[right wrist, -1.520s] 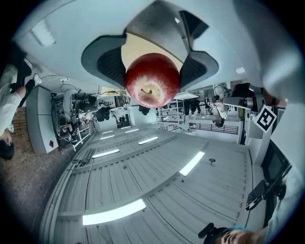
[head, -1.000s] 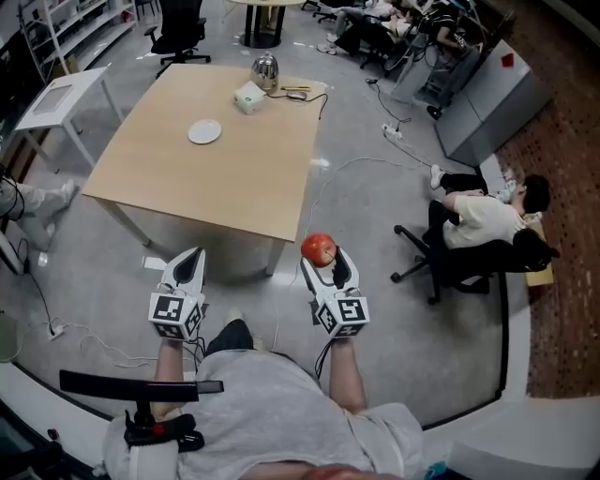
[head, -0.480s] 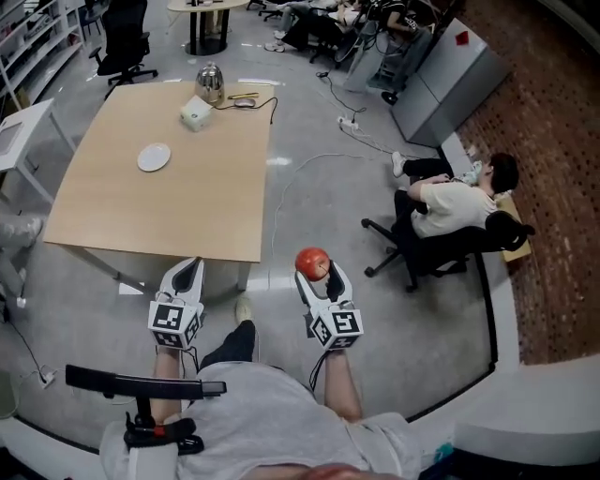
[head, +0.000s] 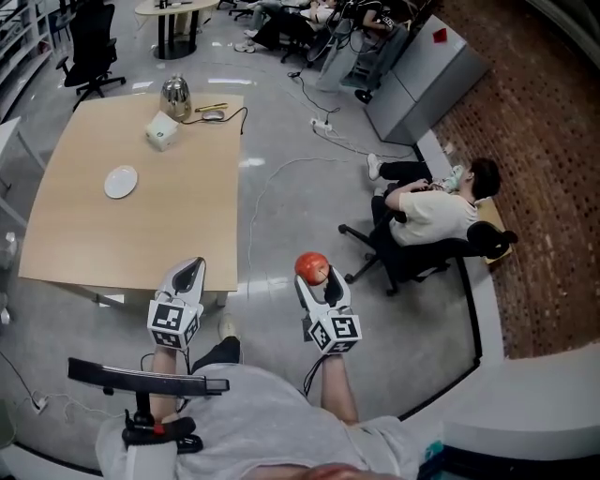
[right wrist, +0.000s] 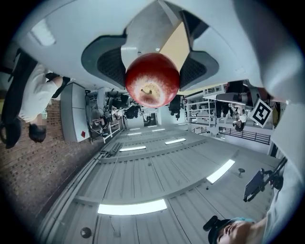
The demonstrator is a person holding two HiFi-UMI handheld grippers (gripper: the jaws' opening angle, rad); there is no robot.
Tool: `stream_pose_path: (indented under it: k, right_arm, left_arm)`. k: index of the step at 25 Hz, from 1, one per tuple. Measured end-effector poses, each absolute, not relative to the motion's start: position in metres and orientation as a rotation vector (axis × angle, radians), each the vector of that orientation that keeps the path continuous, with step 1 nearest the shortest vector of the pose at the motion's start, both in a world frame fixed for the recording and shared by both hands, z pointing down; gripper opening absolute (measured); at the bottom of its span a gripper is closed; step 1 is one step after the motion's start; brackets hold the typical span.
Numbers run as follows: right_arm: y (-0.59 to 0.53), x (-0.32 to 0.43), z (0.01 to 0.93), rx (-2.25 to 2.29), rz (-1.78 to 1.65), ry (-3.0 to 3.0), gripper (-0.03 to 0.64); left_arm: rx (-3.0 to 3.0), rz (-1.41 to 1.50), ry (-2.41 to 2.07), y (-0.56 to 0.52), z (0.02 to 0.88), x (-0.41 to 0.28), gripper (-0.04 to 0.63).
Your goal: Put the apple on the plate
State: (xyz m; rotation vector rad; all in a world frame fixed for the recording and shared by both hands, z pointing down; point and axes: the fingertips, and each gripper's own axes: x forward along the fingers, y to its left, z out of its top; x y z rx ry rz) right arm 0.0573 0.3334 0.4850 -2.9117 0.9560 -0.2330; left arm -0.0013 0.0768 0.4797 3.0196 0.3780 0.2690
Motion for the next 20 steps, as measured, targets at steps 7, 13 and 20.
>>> stream_pose_path:
  k: [7, 13, 20]
  right_arm:
    - [0.302, 0.134, 0.493, -2.908, -0.215, 0.983, 0.359]
    - [0.293, 0.154, 0.471, -2.903, -0.183, 1.034, 0.359]
    - [0.26, 0.179, 0.471, -2.856, -0.18, 1.168, 0.359]
  left_arm:
    - [3.027, 0.238, 0.354, 0.045, 0.489, 0.076, 0.019]
    - [3.058, 0.206, 0.297, 0.037, 0.469, 0.086, 0.018]
    - [3.071, 0.186, 0.147, 0.01, 0.462, 0.086, 0.018]
